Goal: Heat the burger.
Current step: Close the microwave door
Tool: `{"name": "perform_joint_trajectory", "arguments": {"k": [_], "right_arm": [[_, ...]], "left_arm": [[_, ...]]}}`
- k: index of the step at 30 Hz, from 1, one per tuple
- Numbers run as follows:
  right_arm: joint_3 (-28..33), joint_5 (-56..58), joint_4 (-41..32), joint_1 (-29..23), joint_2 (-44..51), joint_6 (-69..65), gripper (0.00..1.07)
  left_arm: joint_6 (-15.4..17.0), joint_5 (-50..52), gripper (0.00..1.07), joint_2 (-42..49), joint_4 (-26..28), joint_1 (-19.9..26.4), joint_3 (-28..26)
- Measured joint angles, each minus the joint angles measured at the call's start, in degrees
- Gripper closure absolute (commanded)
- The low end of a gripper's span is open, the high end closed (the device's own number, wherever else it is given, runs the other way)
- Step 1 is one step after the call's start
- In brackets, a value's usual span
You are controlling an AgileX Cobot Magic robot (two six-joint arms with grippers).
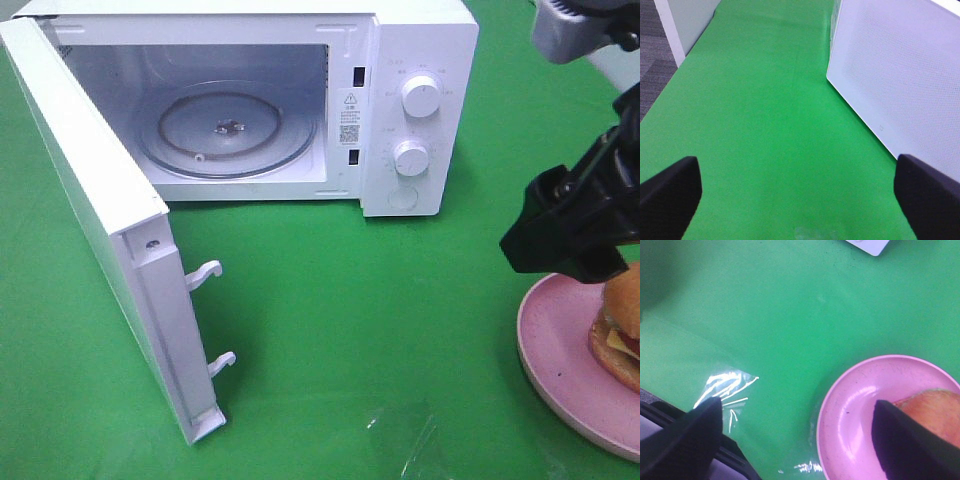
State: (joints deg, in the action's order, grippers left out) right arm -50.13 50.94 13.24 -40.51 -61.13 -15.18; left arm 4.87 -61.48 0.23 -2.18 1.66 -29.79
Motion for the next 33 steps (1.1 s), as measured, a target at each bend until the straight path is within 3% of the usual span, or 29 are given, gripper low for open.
{"name": "perform_joint_trajectory", "arguments": {"k": [8, 15, 20, 26, 29, 33], "right_arm": [[0.3, 4.1, -1.0, 0.0, 6.4, 1.3, 0.31], [8.9, 4.9, -1.4, 0.3, 20.3, 1.7, 0.31], [11.2, 4.9, -2.4, 3.2, 24.2, 1.7, 0.31], [15.1, 4.9, -4.2, 16.4, 36.7, 3.2, 0.31], [15.7, 4.9, -4.4, 18.0, 38.5, 3.2, 0.31], [18.9, 5.0, -6.6, 25.3, 47.8, 4.7, 0.31]], "left_arm": [[0.0, 0.0, 0.10, 0.0, 0.0, 0.0, 0.0], [0.0, 0.0, 0.10, 0.0, 0.0, 0.0, 0.0], [0.0, 0.0, 0.10, 0.0, 0.0, 0.0, 0.0], [0.0, 0.0, 0.10, 0.0, 0.0, 0.0, 0.0], [0.0, 0.0, 0.10, 0.0, 0.0, 0.0, 0.0], [0.0, 0.0, 0.10, 0.0, 0.0, 0.0, 0.0]]}}
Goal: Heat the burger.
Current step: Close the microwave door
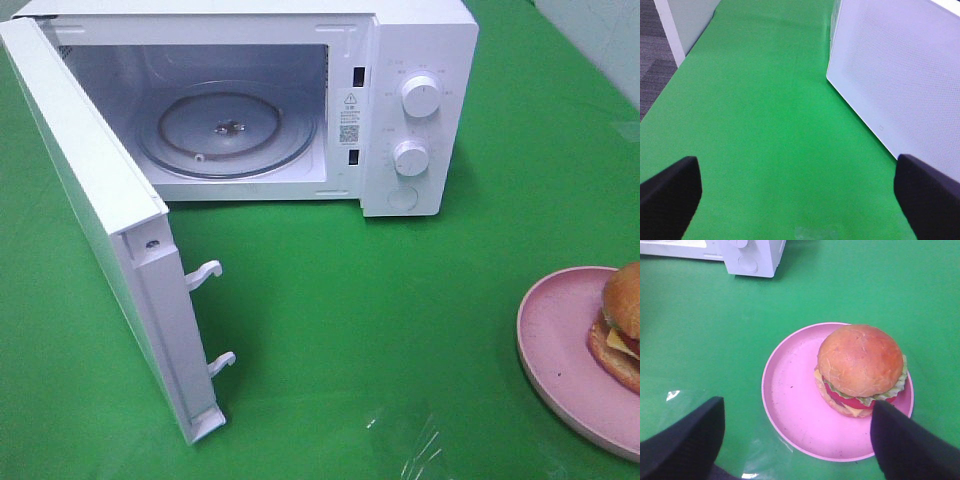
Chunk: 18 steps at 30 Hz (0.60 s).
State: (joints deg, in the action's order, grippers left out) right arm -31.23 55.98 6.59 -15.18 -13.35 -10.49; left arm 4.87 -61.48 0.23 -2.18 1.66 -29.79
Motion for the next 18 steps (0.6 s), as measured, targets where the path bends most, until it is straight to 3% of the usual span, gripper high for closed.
{"name": "perform_joint_trajectory", "arguments": {"k": [3, 5, 9, 18], "right_arm": [[0.5, 0.0, -0.8, 1.3, 1.5, 0.4, 0.31], [1.8, 0.1, -3.0, 5.5, 6.2, 1.8, 0.31], [2.9, -0.2, -3.4, 8.5, 10.8, 2.5, 0.31], [3.0, -0.3, -3.5, 11.9, 13.6, 2.8, 0.31]], "left_arm": [[0.0, 0.0, 0.10, 0.0, 0.0, 0.0, 0.0], [0.0, 0.0, 0.10, 0.0, 0.0, 0.0, 0.0], [0.0, 0.0, 0.10, 0.0, 0.0, 0.0, 0.0], [0.0, 0.0, 0.10, 0.0, 0.0, 0.0, 0.0]]}}
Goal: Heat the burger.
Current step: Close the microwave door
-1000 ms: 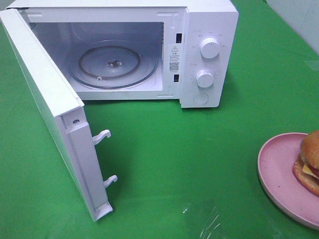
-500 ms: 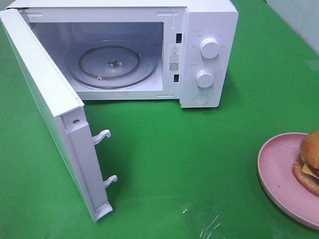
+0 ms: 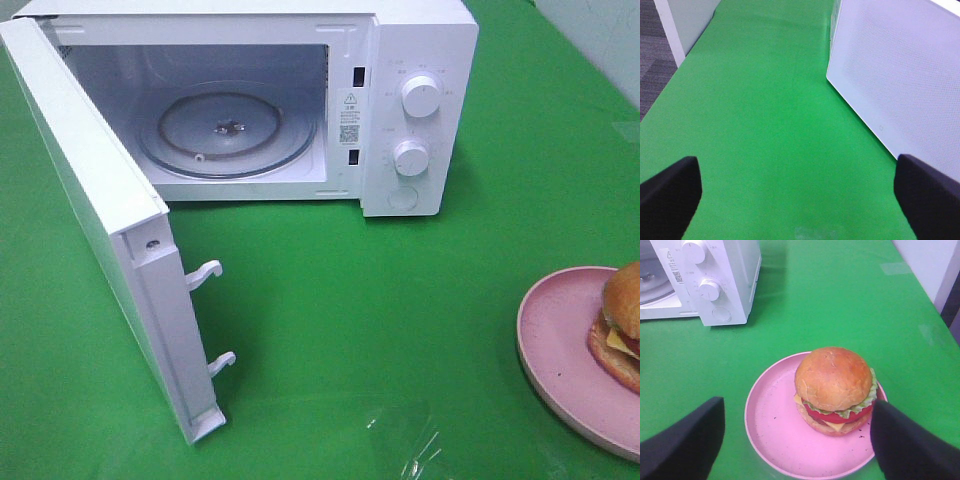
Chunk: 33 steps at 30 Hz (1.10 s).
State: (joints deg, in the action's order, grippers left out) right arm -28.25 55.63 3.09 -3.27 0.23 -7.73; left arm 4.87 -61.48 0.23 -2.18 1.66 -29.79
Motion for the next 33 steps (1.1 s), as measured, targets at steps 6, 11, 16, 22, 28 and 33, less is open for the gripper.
{"name": "perform_joint_trajectory", "arguments": {"k": [6, 11, 16, 22, 28, 33], "right_arm": [[0.0, 0.0, -0.1, 0.1, 0.0, 0.0, 0.32], [0.0, 0.0, -0.1, 0.1, 0.0, 0.0, 0.32], [0.0, 0.0, -0.1, 0.1, 0.0, 0.0, 0.32], [0.0, 0.0, -0.1, 0.1, 0.0, 0.0, 0.32], [0.0, 0.0, -0.1, 0.1, 0.0, 0.0, 0.32], [0.0, 0.0, -0.1, 0.1, 0.0, 0.0, 0.32]], "left_arm": [[0.0, 0.0, 0.10, 0.0, 0.0, 0.0, 0.0], [0.0, 0.0, 0.10, 0.0, 0.0, 0.0, 0.0], [0.0, 0.0, 0.10, 0.0, 0.0, 0.0, 0.0], [0.0, 0.0, 0.10, 0.0, 0.0, 0.0, 0.0], [0.0, 0.0, 0.10, 0.0, 0.0, 0.0, 0.0], [0.0, 0.0, 0.10, 0.0, 0.0, 0.0, 0.0]]}}
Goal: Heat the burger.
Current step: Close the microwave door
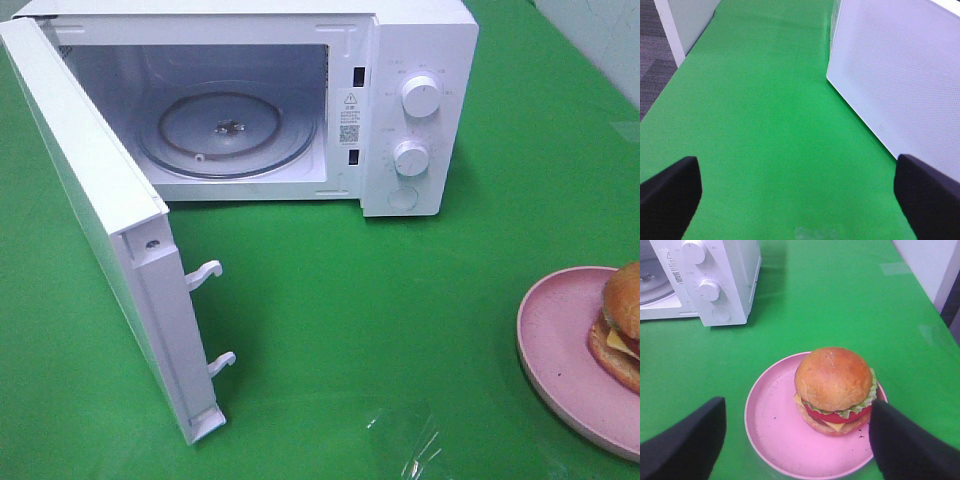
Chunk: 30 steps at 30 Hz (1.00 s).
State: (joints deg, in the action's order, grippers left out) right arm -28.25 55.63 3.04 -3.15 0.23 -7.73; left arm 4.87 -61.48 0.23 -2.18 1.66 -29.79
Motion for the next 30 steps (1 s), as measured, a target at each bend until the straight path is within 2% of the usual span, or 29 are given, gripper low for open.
{"name": "perform_joint_trajectory", "arguments": {"k": [30], "right_arm": [[0.0, 0.0, 0.0, 0.0, 0.0, 0.0, 0.32]], "left_arm": [[0.0, 0.0, 0.10, 0.0, 0.0, 0.0, 0.0]]}}
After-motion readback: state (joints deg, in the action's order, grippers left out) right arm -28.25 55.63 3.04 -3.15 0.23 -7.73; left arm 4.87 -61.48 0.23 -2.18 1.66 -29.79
